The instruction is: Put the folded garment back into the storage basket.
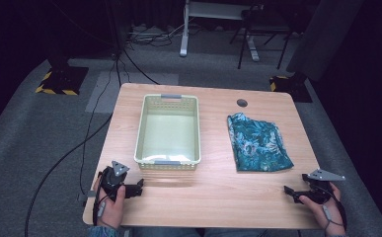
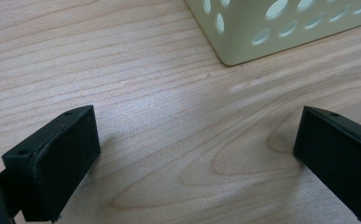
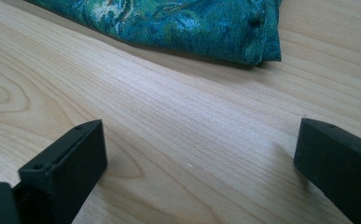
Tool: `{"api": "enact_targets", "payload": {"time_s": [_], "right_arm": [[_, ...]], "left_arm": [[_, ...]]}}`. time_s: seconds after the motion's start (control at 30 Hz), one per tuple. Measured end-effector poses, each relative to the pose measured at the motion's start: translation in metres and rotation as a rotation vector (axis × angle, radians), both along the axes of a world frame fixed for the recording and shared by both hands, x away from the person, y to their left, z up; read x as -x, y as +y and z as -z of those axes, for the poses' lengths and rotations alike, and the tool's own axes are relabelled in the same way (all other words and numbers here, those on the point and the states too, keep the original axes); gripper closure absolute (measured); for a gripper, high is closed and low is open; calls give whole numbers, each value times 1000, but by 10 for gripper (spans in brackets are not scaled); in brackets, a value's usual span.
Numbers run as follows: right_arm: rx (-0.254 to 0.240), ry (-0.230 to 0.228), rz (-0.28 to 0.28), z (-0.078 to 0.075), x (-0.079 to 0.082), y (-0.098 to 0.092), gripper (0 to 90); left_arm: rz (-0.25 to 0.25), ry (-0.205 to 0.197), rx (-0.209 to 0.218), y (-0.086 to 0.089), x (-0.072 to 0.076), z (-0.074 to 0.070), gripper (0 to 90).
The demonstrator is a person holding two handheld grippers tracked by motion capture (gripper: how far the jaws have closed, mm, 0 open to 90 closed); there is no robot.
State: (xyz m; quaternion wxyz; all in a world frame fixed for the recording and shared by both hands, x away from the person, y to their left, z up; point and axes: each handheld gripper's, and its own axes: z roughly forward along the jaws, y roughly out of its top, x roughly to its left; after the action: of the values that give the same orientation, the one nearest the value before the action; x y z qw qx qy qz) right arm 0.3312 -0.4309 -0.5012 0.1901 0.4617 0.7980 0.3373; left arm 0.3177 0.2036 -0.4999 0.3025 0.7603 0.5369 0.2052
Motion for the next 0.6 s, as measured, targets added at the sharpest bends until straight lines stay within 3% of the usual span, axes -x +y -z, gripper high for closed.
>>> {"api": "enact_targets", "payload": {"time_s": [0.6], "right_arm": [[-4, -9, -1, -1, -1, -1, 37]], "left_arm": [[-1, 0, 1, 0, 0, 0, 1]]}}
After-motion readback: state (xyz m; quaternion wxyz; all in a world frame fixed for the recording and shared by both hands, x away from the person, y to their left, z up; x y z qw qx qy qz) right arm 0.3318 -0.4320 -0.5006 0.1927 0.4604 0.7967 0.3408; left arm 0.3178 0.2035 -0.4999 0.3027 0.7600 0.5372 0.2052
